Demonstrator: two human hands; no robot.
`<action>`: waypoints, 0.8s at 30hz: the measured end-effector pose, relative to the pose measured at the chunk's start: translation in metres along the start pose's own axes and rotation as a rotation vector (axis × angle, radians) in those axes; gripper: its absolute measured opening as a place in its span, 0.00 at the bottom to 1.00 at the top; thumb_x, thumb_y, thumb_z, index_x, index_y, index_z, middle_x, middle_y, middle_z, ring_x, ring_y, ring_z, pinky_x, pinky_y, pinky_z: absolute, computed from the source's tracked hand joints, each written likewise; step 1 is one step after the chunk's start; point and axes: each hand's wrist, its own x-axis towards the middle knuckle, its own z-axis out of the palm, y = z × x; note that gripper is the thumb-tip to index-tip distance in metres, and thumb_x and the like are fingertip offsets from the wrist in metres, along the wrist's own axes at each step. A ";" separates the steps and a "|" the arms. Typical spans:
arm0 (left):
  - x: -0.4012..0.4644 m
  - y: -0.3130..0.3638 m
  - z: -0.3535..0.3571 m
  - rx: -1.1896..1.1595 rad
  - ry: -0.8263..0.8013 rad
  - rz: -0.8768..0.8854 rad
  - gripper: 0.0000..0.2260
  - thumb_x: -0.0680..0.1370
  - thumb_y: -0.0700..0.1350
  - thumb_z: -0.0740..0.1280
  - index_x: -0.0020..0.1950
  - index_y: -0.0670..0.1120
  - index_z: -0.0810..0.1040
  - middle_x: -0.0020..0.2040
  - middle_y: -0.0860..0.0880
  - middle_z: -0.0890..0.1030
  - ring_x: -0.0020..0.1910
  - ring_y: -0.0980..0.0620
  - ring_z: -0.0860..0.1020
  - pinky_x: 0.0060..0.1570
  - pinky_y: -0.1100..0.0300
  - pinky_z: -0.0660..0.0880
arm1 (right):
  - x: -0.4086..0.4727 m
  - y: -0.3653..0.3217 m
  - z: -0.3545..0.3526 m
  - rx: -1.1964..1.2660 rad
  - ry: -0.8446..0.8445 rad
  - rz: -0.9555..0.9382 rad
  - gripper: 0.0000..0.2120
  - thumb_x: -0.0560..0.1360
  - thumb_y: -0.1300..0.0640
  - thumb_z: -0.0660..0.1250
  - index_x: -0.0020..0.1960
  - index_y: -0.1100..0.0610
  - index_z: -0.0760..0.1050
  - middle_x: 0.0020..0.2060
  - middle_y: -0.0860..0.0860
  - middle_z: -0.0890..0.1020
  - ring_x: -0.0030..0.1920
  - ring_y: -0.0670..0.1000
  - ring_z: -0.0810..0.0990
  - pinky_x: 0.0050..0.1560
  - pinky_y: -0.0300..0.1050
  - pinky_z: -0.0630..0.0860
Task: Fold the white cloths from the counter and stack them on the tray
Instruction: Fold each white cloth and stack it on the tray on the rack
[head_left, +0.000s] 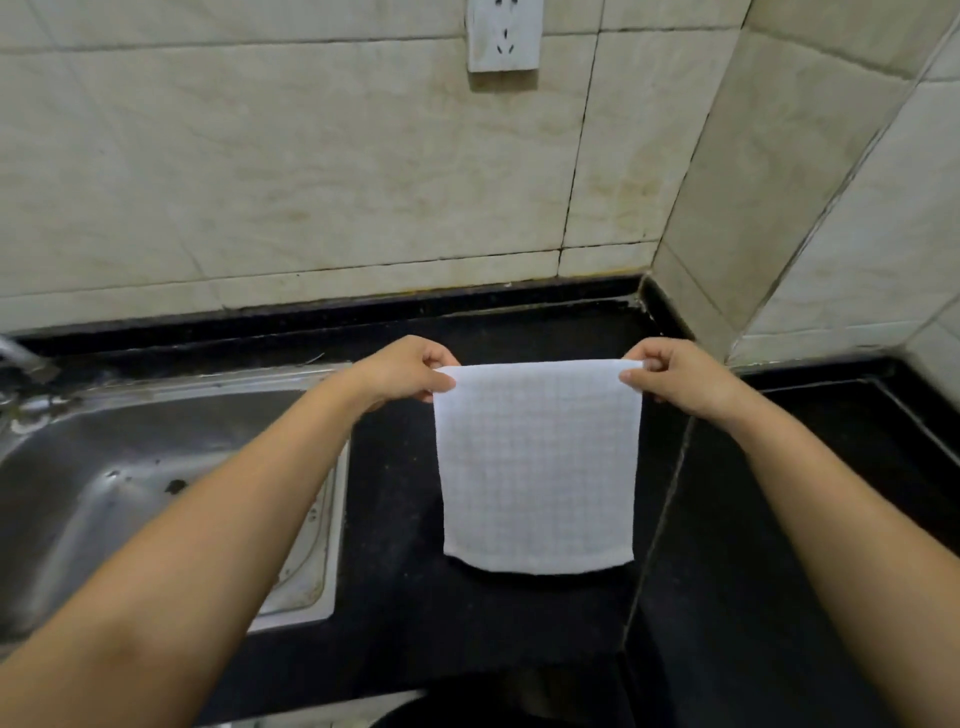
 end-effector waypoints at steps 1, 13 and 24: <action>0.010 -0.008 0.007 0.074 0.030 -0.014 0.06 0.75 0.37 0.66 0.44 0.47 0.79 0.43 0.48 0.80 0.44 0.52 0.78 0.46 0.56 0.77 | 0.008 0.008 0.011 -0.020 0.025 0.040 0.05 0.74 0.59 0.67 0.41 0.52 0.76 0.34 0.51 0.76 0.36 0.50 0.74 0.41 0.45 0.72; 0.018 -0.092 0.087 0.259 0.100 0.103 0.05 0.76 0.39 0.65 0.42 0.49 0.73 0.45 0.51 0.71 0.45 0.53 0.71 0.43 0.64 0.67 | -0.020 0.075 0.102 -0.094 0.091 0.156 0.05 0.75 0.64 0.65 0.48 0.57 0.76 0.47 0.49 0.73 0.47 0.50 0.74 0.49 0.39 0.67; -0.037 -0.128 0.134 0.325 0.043 0.089 0.03 0.76 0.40 0.66 0.47 0.48 0.76 0.50 0.52 0.72 0.52 0.54 0.69 0.56 0.56 0.71 | -0.073 0.108 0.132 -0.260 -0.077 0.105 0.09 0.73 0.65 0.66 0.50 0.55 0.79 0.50 0.49 0.75 0.55 0.52 0.73 0.57 0.45 0.70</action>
